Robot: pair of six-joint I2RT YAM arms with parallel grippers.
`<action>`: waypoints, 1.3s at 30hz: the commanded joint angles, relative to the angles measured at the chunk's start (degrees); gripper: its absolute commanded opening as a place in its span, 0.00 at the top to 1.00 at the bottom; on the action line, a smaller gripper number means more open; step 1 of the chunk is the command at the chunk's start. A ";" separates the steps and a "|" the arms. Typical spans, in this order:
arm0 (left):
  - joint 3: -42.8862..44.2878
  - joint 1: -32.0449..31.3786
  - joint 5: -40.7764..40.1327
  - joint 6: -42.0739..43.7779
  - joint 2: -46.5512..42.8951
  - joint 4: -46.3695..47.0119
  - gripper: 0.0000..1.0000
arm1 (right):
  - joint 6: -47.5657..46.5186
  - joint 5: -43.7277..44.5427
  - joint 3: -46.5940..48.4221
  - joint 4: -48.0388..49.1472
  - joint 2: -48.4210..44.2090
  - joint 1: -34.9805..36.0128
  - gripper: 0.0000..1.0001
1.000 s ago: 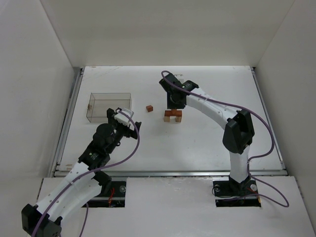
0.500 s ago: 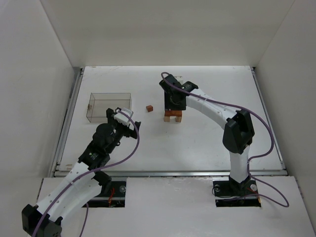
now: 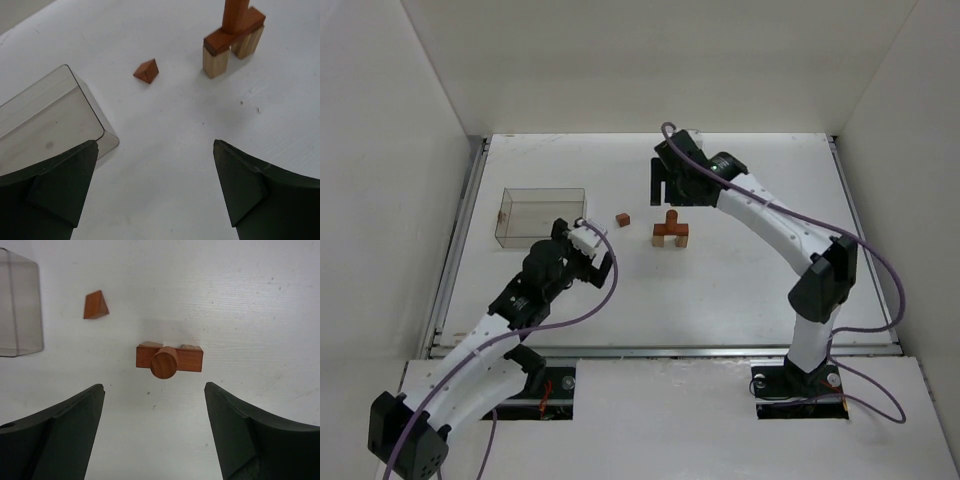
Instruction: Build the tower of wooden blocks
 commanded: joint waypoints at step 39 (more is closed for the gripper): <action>84.09 8.85 25.48 106.47 89.21 -68.64 0.06 | -27.63 -27.32 -3.87 8.14 -12.82 -26.51 0.10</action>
